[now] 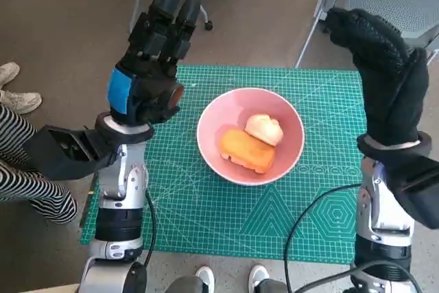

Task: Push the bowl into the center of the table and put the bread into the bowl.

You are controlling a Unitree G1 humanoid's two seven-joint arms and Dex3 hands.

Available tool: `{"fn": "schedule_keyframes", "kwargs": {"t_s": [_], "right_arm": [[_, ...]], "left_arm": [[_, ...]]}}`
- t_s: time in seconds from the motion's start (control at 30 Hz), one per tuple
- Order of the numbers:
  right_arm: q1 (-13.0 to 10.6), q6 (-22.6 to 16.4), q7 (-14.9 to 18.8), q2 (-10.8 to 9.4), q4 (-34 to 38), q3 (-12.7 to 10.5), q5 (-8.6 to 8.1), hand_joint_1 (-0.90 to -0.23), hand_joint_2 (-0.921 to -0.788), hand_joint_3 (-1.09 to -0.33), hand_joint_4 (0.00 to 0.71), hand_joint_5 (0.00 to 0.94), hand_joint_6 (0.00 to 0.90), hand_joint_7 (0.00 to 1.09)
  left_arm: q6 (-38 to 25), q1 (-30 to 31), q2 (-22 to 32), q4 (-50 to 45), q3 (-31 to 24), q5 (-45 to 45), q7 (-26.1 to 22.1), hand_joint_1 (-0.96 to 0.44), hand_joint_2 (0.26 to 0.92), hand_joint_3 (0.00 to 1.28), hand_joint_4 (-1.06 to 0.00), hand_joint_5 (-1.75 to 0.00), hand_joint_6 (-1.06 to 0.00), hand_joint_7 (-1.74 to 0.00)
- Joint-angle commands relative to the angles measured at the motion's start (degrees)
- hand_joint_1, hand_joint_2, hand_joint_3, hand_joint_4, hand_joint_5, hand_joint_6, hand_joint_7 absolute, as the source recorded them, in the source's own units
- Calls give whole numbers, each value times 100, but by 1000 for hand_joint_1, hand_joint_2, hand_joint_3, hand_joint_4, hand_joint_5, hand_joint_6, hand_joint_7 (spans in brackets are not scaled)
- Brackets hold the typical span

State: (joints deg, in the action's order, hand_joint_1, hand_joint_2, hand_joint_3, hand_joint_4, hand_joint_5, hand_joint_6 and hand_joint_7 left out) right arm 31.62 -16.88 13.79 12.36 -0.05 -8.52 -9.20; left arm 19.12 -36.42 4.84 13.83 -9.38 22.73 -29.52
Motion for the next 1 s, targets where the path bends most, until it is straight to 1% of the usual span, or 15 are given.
{"fn": "schedule_keyframes", "kwargs": {"t_s": [0.03,0.13,0.2,0.43,0.73,1.0], "right_arm": [[-81,62,6,4,56,24,-30,-697,-921,-690,254,8,139,543],[-149,192,-48,-76,-32,27,-105,-707,-921,-689,252,6,139,542],[-156,225,-64,-98,-56,27,-111,-710,-921,-688,251,6,138,542],[-184,273,-111,-161,-103,32,-52,-712,-921,-687,248,3,130,538],[-216,290,-145,-183,-118,14,-65,-716,-921,-684,246,2,122,534],[-240,312,-203,-209,-148,33,-35,-715,-921,-683,244,0,119,533]], "left_arm": [[61,28,50,14,-2,5,-30,-766,921,400,-80,-30,-138,-94],[-13,81,35,-23,-7,92,-71,-756,921,396,-72,-24,-125,-91],[-8,86,25,-34,1,67,-46,-750,921,393,-68,-21,-116,-89],[59,110,38,-50,18,-60,31,-731,921,393,-71,-19,-103,-89],[118,116,58,-32,9,-130,76,-726,921,399,-84,-21,-107,-101],[164,107,70,-3,41,-257,145,-737,921,401,-87,-18,-108,-111]]}}
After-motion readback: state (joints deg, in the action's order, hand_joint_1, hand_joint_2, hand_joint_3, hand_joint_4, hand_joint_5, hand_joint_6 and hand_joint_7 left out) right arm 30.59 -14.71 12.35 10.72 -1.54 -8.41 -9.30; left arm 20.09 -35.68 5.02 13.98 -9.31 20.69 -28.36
